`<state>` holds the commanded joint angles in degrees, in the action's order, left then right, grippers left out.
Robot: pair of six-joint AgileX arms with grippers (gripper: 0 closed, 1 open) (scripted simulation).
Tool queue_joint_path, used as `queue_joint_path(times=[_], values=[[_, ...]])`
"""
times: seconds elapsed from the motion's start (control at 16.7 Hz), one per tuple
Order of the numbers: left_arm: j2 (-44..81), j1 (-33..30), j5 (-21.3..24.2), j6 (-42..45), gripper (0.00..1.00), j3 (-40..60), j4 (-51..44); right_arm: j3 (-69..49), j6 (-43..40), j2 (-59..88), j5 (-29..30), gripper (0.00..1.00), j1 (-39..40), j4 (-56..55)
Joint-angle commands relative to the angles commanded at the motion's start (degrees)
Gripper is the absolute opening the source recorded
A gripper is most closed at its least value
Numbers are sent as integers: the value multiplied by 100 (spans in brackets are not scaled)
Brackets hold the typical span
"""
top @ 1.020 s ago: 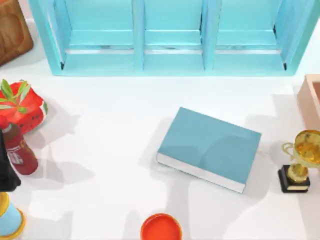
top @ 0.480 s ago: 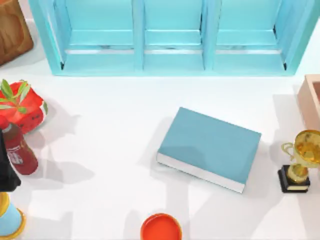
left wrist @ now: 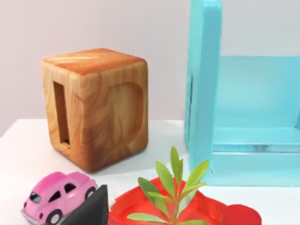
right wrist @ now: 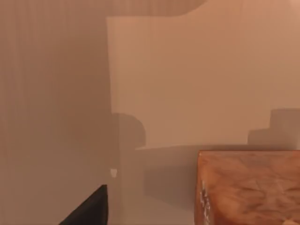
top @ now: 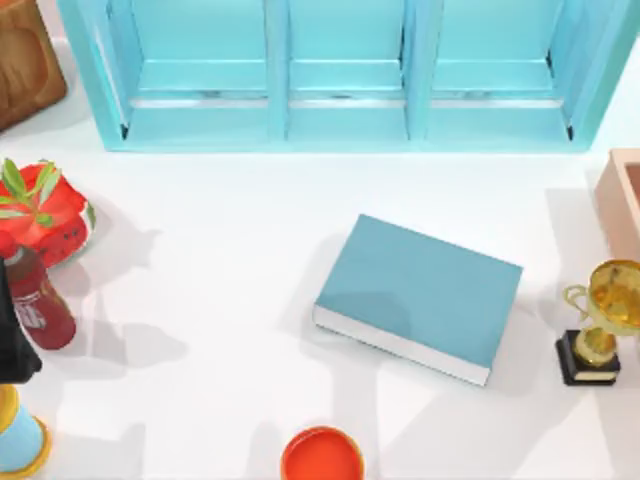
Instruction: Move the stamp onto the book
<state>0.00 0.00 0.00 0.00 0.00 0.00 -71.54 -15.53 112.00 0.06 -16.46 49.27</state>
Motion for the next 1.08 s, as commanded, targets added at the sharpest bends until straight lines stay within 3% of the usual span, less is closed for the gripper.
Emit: queue_joint_path(times=[0.78,1.08], values=[[0,0,0,0,100,0,0,0,0,0,0,2,0,0],[0,0,0,0,100,0,0,0,0,0,0,0,0,0]])
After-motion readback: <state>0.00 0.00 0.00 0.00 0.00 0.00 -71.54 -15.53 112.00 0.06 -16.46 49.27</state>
